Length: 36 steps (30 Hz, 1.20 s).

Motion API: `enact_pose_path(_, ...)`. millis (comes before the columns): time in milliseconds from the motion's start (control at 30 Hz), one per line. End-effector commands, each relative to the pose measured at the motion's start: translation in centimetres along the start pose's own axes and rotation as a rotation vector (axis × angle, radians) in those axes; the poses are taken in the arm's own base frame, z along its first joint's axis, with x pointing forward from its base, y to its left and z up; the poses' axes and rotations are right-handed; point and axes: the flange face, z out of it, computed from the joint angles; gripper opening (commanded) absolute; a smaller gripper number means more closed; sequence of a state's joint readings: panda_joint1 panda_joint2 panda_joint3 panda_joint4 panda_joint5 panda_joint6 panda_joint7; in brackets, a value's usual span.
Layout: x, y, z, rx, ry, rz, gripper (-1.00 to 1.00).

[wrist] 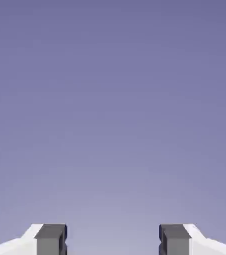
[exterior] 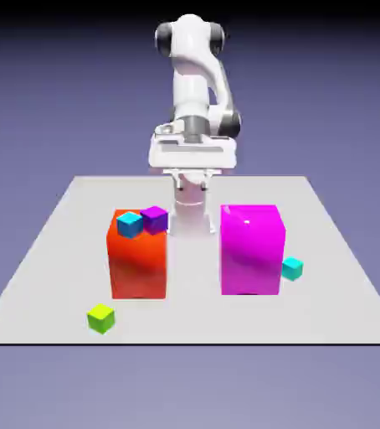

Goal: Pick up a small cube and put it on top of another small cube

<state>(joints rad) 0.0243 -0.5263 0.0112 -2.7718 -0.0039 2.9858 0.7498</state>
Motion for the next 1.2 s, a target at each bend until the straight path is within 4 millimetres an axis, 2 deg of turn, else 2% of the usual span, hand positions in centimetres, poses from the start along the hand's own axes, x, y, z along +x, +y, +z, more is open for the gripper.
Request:
enact_pose_path(0,-0.3,-0.9,1.0,-0.026,-0.04,-0.012,0.0)
enact_pose_path(133,-2.1,-4.1,5.1,-0.133,-0.196,-0.065,0.0)
enact_pose_path(267,-4.8,-7.1,9.0,-0.247,-0.344,-0.121,0.0)
enact_pose_path(433,-9.2,-10.3,13.5,-0.397,-0.517,-0.197,0.0)
enact_pose_path(600,-14.6,-12.7,17.4,-0.556,-0.676,-0.279,0.0)
enact_pose_path(867,-24.4,-14.8,22.1,-0.829,-0.899,-0.418,0.0)
enact_pose_path(1167,-35.6,-14.6,25.1,-1.159,-1.099,-0.586,0.0)
